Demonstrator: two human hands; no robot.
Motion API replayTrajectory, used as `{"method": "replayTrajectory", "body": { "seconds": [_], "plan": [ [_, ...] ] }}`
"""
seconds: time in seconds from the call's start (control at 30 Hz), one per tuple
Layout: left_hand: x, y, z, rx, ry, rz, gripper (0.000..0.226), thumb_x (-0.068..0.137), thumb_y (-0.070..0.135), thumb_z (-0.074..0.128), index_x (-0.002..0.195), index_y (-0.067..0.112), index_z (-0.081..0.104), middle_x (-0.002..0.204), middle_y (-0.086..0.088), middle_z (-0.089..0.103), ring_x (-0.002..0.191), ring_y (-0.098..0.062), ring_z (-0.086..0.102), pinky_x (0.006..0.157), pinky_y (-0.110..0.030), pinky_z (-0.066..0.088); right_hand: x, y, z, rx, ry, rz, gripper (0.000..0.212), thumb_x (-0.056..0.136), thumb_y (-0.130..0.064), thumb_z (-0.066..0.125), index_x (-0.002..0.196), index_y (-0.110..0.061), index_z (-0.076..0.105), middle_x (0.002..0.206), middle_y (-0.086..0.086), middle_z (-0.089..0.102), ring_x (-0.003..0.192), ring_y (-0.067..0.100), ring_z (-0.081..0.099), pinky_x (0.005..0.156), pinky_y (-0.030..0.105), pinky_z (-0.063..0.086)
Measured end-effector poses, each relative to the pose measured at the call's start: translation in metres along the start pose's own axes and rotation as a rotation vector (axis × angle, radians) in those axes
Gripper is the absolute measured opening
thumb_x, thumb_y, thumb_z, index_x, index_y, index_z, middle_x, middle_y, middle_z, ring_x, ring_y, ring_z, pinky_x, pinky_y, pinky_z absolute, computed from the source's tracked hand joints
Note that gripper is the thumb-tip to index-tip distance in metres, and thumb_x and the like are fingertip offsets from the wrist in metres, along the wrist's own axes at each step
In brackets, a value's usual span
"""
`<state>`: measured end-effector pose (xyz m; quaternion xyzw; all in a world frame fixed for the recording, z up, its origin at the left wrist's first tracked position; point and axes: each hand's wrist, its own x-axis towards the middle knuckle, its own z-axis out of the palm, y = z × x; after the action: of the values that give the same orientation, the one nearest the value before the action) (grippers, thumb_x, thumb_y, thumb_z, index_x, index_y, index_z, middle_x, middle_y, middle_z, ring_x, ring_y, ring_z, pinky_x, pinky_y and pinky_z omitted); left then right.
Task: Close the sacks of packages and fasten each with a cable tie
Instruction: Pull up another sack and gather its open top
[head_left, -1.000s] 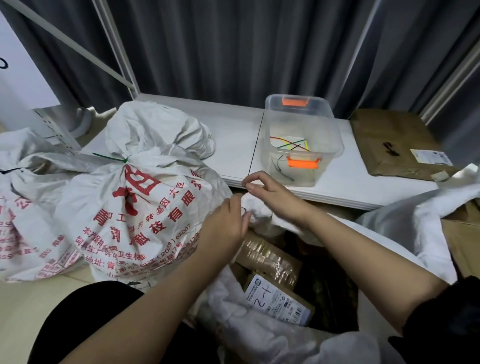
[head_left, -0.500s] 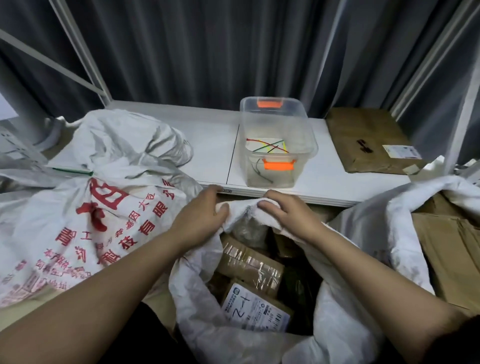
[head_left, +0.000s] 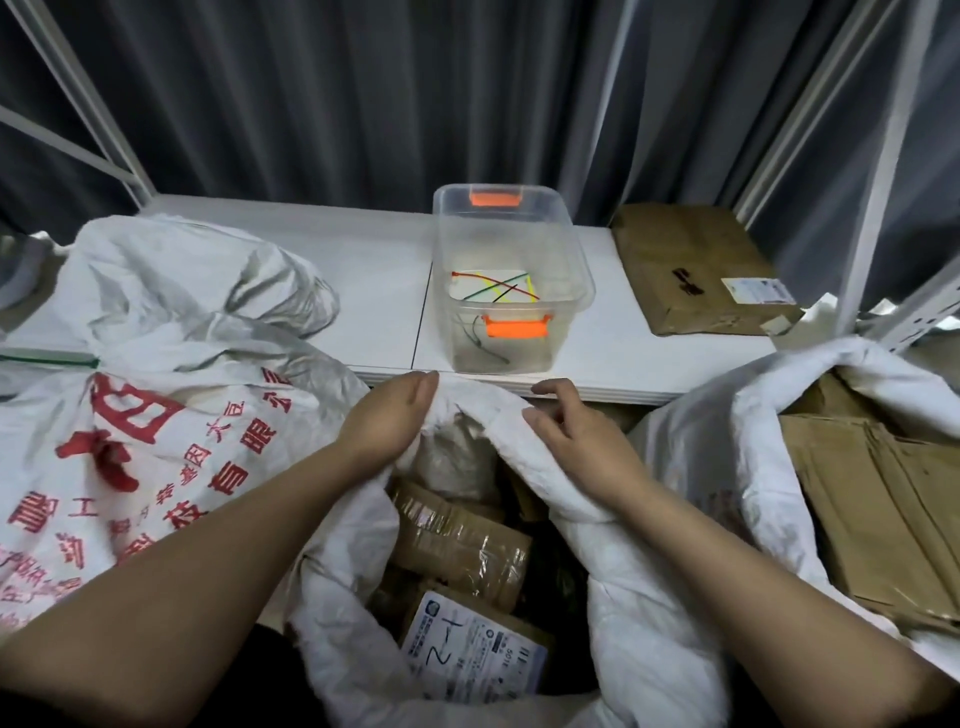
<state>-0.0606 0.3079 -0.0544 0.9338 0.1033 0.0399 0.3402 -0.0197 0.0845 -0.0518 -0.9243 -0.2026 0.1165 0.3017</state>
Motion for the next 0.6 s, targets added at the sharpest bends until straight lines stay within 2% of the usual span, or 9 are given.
{"method": "replayTrajectory", "body": {
  "seconds": [0.1, 0.17, 0.23, 0.3, 0.33, 0.4, 0.47, 0.53, 0.6],
  "plan": [
    [0.006, -0.006, 0.001, -0.224, -0.096, -0.107, 0.039, 0.102, 0.025, 0.035, 0.072, 0.007, 0.051, 0.081, -0.017, 0.059, 0.081, -0.02, 0.05, 0.07, -0.031, 0.031, 0.006, -0.004, 0.004, 0.227, 0.044, 0.02, 0.016, 0.098, -0.031, 0.051, 0.105, -0.017, 0.052, 0.08, -0.003, 0.061, 0.072, 0.005, 0.054, 0.067, 0.025, 0.037],
    [0.004, -0.006, 0.0, -0.195, -0.109, -0.09, 0.038, 0.102, 0.027, 0.035, 0.083, 0.001, 0.055, 0.091, -0.019, 0.062, 0.087, -0.023, 0.054, 0.076, -0.033, 0.035, 0.012, -0.011, 0.001, 0.54, 0.046, 0.034, 0.007, 0.098, -0.017, 0.052, 0.093, -0.014, 0.055, 0.072, -0.006, 0.052, 0.058, -0.005, 0.045, 0.059, 0.014, 0.034],
    [0.001, 0.0, 0.001, -0.068, -0.015, 0.073, 0.037, 0.096, 0.039, 0.035, 0.102, 0.009, 0.056, 0.099, -0.008, 0.062, 0.095, -0.023, 0.055, 0.08, -0.034, 0.038, 0.019, -0.013, -0.006, 0.737, 0.044, 0.055, 0.012, 0.098, -0.013, 0.052, 0.086, -0.016, 0.056, 0.076, -0.005, 0.053, 0.065, -0.005, 0.046, 0.063, 0.011, 0.036],
    [-0.001, 0.014, 0.004, 0.115, 0.061, 0.366, 0.05, 0.088, 0.047, 0.041, 0.124, 0.015, 0.05, 0.114, -0.003, 0.059, 0.102, -0.02, 0.055, 0.085, -0.036, 0.042, 0.024, -0.015, -0.012, 0.814, -0.008, 0.074, 0.012, 0.098, -0.014, 0.052, 0.087, -0.016, 0.056, 0.075, -0.004, 0.055, 0.066, -0.001, 0.049, 0.061, 0.011, 0.038],
    [0.001, 0.018, 0.008, 0.247, 0.069, 0.502, 0.055, 0.085, 0.051, 0.043, 0.127, 0.015, 0.049, 0.115, -0.004, 0.059, 0.101, -0.021, 0.057, 0.083, -0.037, 0.044, 0.024, -0.017, -0.013, 0.852, -0.028, 0.073, 0.011, 0.098, -0.014, 0.052, 0.088, -0.015, 0.056, 0.073, -0.005, 0.057, 0.063, -0.001, 0.051, 0.059, 0.011, 0.039],
    [0.005, 0.022, 0.02, 0.449, 0.094, 0.654, 0.054, 0.085, 0.054, 0.042, 0.117, 0.013, 0.055, 0.1, -0.005, 0.064, 0.084, -0.025, 0.063, 0.069, -0.035, 0.048, 0.022, -0.02, -0.013, 0.924, -0.037, 0.071, 0.008, 0.098, -0.014, 0.051, 0.093, -0.013, 0.056, 0.076, -0.001, 0.061, 0.065, 0.002, 0.055, 0.061, 0.015, 0.043],
    [0.012, 0.021, 0.025, 0.498, 0.141, 0.668, 0.041, 0.088, 0.049, 0.039, 0.103, 0.014, 0.055, 0.08, -0.004, 0.064, 0.065, -0.026, 0.064, 0.053, -0.032, 0.047, 0.016, -0.019, -0.014, 0.813, 0.012, 0.034, 0.009, 0.099, -0.019, 0.051, 0.105, -0.013, 0.055, 0.084, 0.003, 0.058, 0.074, 0.007, 0.054, 0.069, 0.021, 0.044],
    [0.015, 0.021, 0.026, 0.53, 0.183, 0.616, 0.037, 0.09, 0.047, 0.035, 0.092, 0.014, 0.052, 0.066, -0.004, 0.064, 0.052, -0.027, 0.063, 0.042, -0.03, 0.044, 0.006, -0.012, -0.017, 0.38, 0.028, -0.042, 0.031, 0.097, -0.035, 0.051, 0.126, -0.021, 0.048, 0.102, -0.002, 0.054, 0.091, 0.009, 0.053, 0.082, 0.027, 0.042],
    [0.014, 0.024, 0.026, 0.551, 0.205, 0.511, 0.045, 0.092, 0.049, 0.028, 0.092, 0.014, 0.056, 0.066, -0.006, 0.067, 0.058, -0.029, 0.065, 0.046, -0.029, 0.041, -0.009, -0.002, -0.019, -0.045, 0.028, -0.061, 0.052, 0.094, -0.051, 0.047, 0.141, -0.031, 0.033, 0.128, -0.004, 0.047, 0.115, 0.013, 0.05, 0.093, 0.034, 0.042]
  ]
}}
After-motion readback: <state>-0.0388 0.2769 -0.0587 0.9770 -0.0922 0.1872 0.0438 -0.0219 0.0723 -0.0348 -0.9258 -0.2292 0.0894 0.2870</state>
